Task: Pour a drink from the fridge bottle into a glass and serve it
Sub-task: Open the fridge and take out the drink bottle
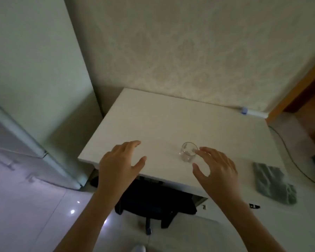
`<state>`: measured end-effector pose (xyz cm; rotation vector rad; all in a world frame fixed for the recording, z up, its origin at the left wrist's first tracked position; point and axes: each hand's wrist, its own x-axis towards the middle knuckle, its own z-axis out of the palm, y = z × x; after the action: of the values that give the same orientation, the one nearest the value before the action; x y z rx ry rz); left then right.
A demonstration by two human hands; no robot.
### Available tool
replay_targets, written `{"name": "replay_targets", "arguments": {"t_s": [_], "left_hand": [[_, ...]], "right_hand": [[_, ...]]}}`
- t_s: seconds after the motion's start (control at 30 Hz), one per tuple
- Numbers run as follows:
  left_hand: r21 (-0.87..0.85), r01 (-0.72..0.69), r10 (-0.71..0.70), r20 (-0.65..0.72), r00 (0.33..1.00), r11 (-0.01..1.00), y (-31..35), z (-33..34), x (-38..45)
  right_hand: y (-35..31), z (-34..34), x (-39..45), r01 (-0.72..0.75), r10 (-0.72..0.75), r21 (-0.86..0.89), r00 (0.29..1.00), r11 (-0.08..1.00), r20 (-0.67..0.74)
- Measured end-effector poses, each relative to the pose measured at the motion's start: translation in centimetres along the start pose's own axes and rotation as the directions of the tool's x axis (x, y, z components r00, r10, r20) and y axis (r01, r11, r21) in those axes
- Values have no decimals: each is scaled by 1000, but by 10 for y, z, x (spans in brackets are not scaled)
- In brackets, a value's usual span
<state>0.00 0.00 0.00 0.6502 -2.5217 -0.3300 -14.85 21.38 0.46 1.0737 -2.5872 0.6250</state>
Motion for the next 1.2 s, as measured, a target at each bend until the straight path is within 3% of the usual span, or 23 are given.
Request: {"name": "replay_targets", "arguments": {"t_s": [0.3, 0.7, 0.97, 1.2], "left_hand": [[70, 174, -166, -107, 980, 982, -70, -56, -61], [170, 431, -385, -246, 890, 886, -218, -196, -179], [226, 640, -546, -362, 755, 735, -311, -272, -261], [172, 805, -678, -456, 576, 569, -385, -302, -298]], "right_hand": [[-88, 35, -3, 191, -199, 98, 976, 977, 87], [-319, 82, -35, 445, -499, 276, 850, 852, 168], [-477, 125, -58, 557, -677, 464, 724, 689, 136], [-588, 181, -52, 568, -760, 570, 629, 593, 164]]}}
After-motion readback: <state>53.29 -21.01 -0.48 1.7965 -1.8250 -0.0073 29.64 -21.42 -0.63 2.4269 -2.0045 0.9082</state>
